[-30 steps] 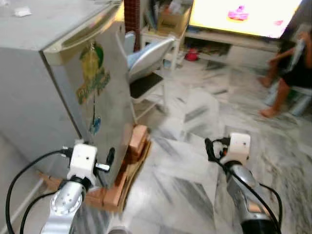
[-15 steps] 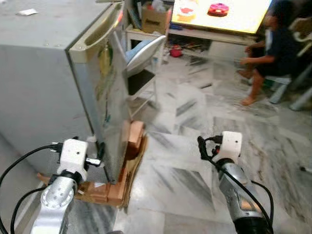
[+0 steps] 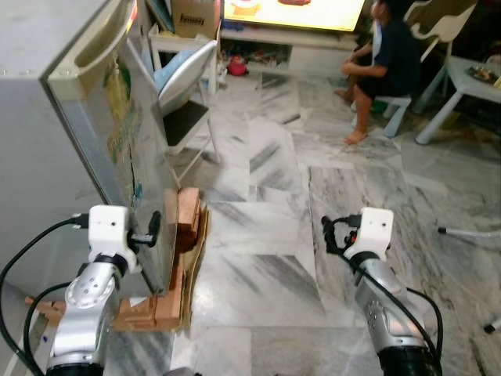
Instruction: Restocking fridge
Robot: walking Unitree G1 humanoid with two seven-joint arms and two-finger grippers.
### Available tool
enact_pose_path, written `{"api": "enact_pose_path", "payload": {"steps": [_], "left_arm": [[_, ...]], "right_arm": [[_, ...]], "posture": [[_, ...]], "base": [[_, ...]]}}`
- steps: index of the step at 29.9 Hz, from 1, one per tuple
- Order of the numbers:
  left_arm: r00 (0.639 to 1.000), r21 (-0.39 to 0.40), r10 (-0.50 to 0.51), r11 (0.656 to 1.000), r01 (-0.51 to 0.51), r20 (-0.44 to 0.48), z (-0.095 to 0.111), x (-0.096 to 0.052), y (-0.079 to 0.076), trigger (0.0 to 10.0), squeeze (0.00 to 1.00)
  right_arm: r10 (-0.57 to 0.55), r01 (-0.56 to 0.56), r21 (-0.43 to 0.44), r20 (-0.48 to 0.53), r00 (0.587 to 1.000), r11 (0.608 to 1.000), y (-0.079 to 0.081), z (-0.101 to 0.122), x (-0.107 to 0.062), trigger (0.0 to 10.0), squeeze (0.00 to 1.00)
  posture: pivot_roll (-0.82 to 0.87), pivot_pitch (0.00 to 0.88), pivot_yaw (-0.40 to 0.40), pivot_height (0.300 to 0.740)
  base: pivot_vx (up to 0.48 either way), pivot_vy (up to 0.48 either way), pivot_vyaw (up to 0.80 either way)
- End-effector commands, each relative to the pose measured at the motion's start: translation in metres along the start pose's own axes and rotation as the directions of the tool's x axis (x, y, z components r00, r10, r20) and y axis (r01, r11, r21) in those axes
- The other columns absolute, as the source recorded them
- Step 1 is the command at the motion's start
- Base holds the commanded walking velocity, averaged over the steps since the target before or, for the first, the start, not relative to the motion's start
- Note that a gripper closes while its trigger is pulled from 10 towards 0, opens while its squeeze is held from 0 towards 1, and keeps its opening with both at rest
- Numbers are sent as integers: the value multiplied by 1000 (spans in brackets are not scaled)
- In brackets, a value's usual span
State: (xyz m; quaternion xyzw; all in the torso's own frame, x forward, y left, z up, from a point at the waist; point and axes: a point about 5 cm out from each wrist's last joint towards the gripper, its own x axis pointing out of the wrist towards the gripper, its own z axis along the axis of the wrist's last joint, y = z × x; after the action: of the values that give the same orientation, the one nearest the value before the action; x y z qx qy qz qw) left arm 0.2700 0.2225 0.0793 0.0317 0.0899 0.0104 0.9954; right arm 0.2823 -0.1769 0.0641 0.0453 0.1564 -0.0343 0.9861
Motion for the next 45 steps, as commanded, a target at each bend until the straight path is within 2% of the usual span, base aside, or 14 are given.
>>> {"api": "enact_pose_path", "payload": {"steps": [1,12,15,21,29,36,37,38,39,40,41,43,44,45], "left_arm": [[1000,2,24,1000,-24,4,1,5,3,10000,0],[1000,0,13,1000,-13,24,12,30,-1,10000,0],[997,-7,-63,998,63,36,19,39,-12,10000,0],[994,-2,-99,995,99,50,25,48,-20,10000,0],[999,28,-18,999,17,36,27,61,-19,10000,0],[999,16,-32,999,32,41,29,65,-23,10000,0],[997,-4,-57,998,58,56,33,69,-30,10000,0],[989,-26,-119,992,122,90,43,73,-47,10000,0],[989,-26,-119,992,122,90,43,73,-47,10000,0],[975,-28,-188,981,192,115,53,76,-66,10000,0],[970,-26,-213,976,217,120,55,76,-74,10000,0],[912,-15,-386,920,392,139,66,73,-111,10000,0],[849,17,-505,861,509,158,75,67,-141,10000,0],[849,17,-505,861,509,158,75,67,-141,10000,0]], "right_arm": [[-2,2,-6,5,1000,1000,-3,2,0,10000,0],[-12,12,-21,-4,1000,1000,-8,0,-3,10000,0],[-17,16,-12,-61,998,1000,-11,-10,-5,10000,0],[-29,28,-11,-73,997,1000,-14,-13,-5,10000,0],[-33,33,-3,-79,996,999,-14,-14,-8,10000,0],[-39,40,0,-87,995,999,-17,-15,-10,10000,0],[-40,39,-7,-100,994,999,-18,-16,-11,10000,0],[-39,35,-26,-130,991,999,-18,-19,-11,10000,0],[-39,35,-26,-130,991,999,-18,-19,-11,10000,0],[-41,30,-63,-175,984,998,-19,-25,-12,10000,0],[-42,28,-75,-189,981,997,-20,-27,-12,10000,0],[-29,13,-70,-233,972,997,-22,-34,-13,10000,0],[-5,-12,-58,-285,959,998,-21,-40,-13,10000,0],[-5,-12,-58,-285,959,998,-21,-40,-13,10000,0]], "posture": [[83,0,-74,740],[64,0,-76,740],[62,0,-77,740],[51,0,-69,740],[37,0,-59,740],[34,0,-56,740],[39,0,-57,740],[44,0,-61,740],[44,0,-61,740],[48,0,-62,740],[48,0,-64,740],[52,0,-70,740],[56,0,-75,740],[56,0,-75,740]], "base": [[0,0,0],[0,0,0],[0,0,0],[0,0,0],[0,0,0],[0,0,0],[0,0,0],[0,0,0],[0,0,0],[0,0,0],[0,0,0],[0,0,0],[0,0,0],[0,0,0]]}}
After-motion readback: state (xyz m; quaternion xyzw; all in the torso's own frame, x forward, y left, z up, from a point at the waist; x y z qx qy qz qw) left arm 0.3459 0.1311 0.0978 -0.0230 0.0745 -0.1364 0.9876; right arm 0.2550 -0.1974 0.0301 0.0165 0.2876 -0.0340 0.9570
